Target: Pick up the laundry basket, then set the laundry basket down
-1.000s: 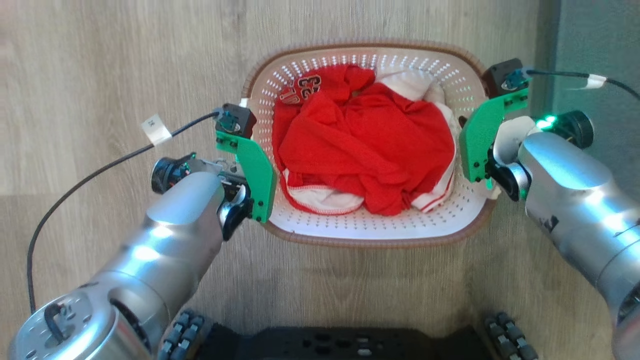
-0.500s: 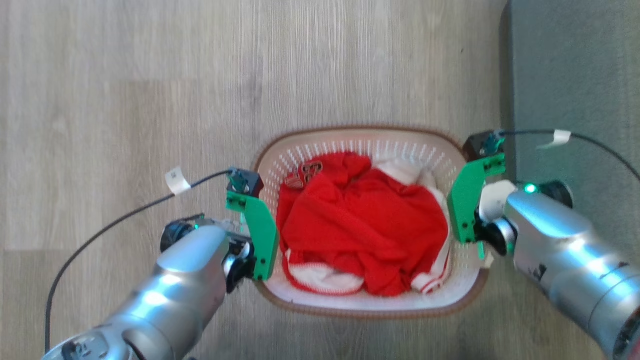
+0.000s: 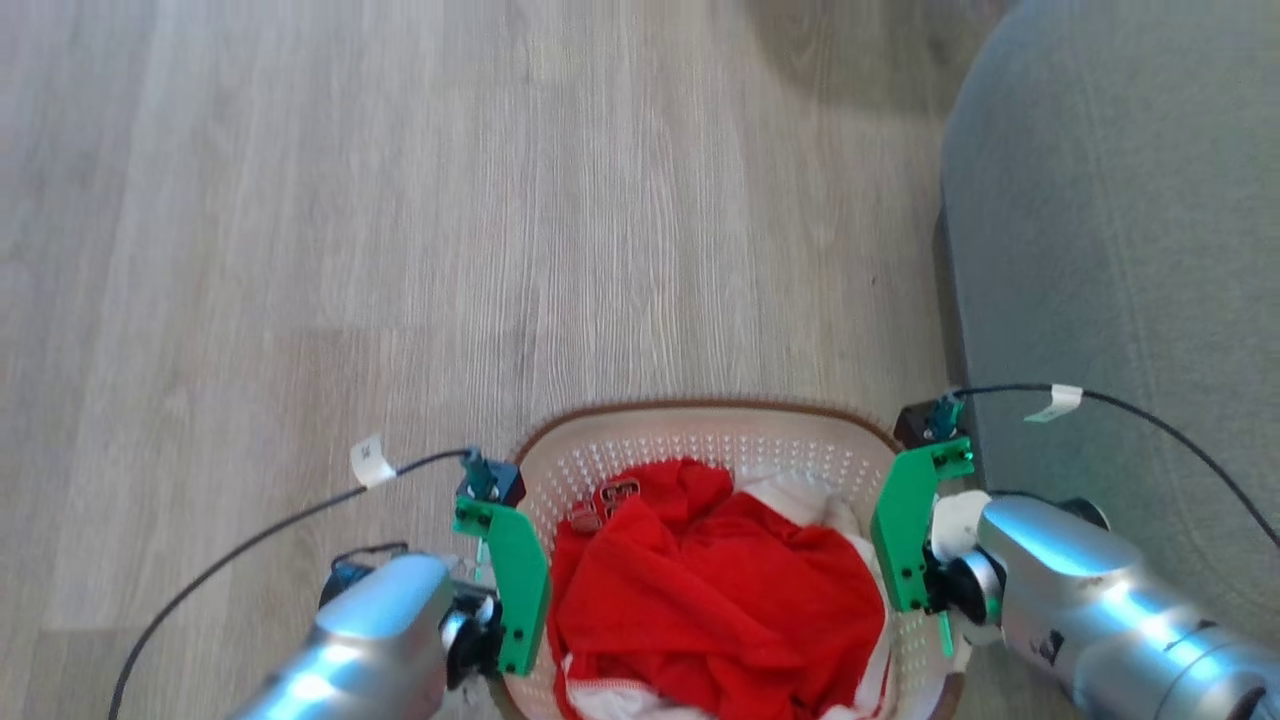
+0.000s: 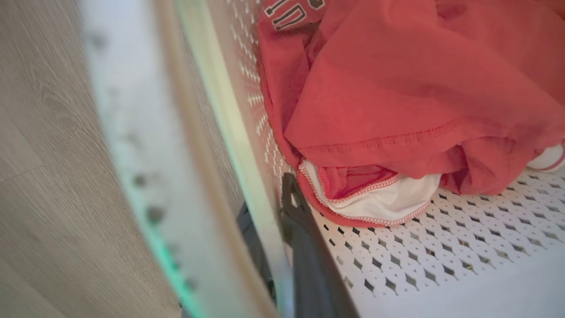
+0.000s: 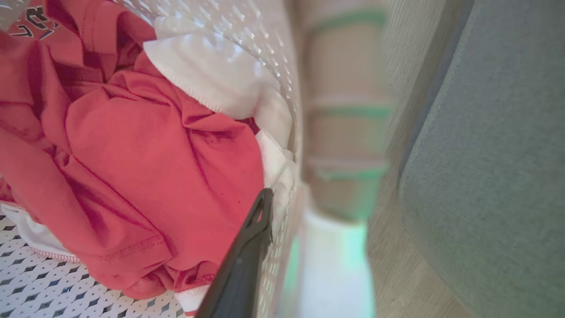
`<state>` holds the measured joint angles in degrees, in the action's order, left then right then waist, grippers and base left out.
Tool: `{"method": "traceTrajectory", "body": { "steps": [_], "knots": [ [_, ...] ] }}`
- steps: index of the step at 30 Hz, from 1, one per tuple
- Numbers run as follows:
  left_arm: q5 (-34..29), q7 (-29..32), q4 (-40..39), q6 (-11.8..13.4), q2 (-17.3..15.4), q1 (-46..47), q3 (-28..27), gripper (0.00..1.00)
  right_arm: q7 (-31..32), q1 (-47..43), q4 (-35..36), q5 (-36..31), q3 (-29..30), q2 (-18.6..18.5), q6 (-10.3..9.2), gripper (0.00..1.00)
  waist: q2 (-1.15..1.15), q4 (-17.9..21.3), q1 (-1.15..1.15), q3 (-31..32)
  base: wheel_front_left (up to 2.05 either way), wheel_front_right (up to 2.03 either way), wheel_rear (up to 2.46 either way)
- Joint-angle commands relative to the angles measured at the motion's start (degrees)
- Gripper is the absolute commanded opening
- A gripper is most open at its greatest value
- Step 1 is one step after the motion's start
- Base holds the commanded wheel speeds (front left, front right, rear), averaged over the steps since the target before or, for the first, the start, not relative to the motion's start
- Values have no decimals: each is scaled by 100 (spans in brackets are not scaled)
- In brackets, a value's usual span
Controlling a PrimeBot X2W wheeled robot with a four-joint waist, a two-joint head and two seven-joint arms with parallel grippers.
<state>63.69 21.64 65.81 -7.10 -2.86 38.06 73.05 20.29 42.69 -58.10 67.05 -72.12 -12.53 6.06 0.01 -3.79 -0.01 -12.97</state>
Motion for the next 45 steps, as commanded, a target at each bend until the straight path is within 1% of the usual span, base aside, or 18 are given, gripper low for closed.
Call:
{"method": "traceTrajectory", "body": {
  "steps": [1,7,11,17,25,45],
  "knots": [
    [-55,22,-74,-38,-125,124,4,0,21,-69,260,-52,-93,173,143,0,-1,-25,1,287,0,0,0],
    [-54,181,-180,-38,-192,-63,16,0,107,-236,260,-16,-109,230,143,0,-1,-85,1,680,0,0,0],
    [-17,116,-224,-38,-252,-114,20,0,229,-324,278,-34,-116,322,143,0,-1,-128,1,966,0,0,0],
    [106,225,-309,-38,-343,-226,22,0,272,-414,249,-10,-120,436,143,0,-1,-172,1,1229,0,0,0],
    [232,281,-360,-38,-396,-251,25,0,354,-465,241,-54,-122,445,143,0,-1,-207,1,1334,0,0,0],
    [207,375,-366,-38,-415,-234,28,0,331,-440,220,-1,-123,486,143,0,-1,-203,1,1341,0,0,0]
  ]
}}
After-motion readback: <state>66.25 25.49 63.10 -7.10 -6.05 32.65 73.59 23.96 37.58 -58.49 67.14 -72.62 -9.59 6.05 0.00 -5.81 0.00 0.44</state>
